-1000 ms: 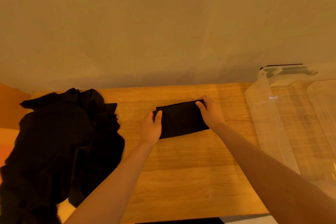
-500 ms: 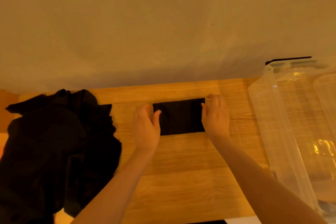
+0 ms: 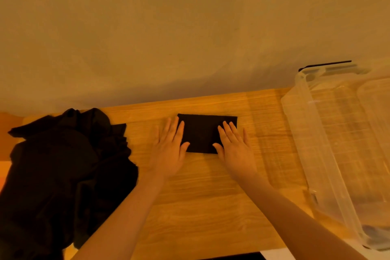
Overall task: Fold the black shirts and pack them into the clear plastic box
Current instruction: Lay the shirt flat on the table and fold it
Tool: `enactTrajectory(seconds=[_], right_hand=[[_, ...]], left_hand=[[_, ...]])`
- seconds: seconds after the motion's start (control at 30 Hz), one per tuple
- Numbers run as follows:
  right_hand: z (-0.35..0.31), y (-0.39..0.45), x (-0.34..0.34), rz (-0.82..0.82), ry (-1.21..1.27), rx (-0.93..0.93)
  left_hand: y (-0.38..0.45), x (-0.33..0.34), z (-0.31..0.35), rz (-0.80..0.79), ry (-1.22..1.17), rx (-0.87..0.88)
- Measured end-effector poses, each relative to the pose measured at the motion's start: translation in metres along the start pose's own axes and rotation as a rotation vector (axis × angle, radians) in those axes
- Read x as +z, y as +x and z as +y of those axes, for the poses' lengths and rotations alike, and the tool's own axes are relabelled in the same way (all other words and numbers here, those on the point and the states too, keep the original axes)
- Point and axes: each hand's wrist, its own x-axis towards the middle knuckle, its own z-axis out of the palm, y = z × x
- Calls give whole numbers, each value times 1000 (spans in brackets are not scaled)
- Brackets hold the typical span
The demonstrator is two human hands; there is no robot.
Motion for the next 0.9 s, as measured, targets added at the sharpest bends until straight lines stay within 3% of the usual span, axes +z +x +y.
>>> enactTrajectory(seconds=[0.1,0.2,0.3,0.43,0.53,0.63,0.73,0.9], right_hand=[[4,13,-7,40,-74,-199],[18,24,2,-82,-37,-314],[23,9,13,-20,16,-150],[11,-22,24,44,15,207],[13,-36,29,94,64,361],[24,-40,33,142,57,433],[35,-31,32,186,89,536],[57,-26,25,242,169,379]], left_hand=[[-20,5,17,75,44,40],[-23,16,30,-27,104,70],[-3,12,33,-90,103,77],[54,-13,41,-201,201,354],[76,-28,60,-132,367,436],[62,-22,90,-49,263,324],[52,0,112,-136,156,263],[83,11,125,-157,82,279]])
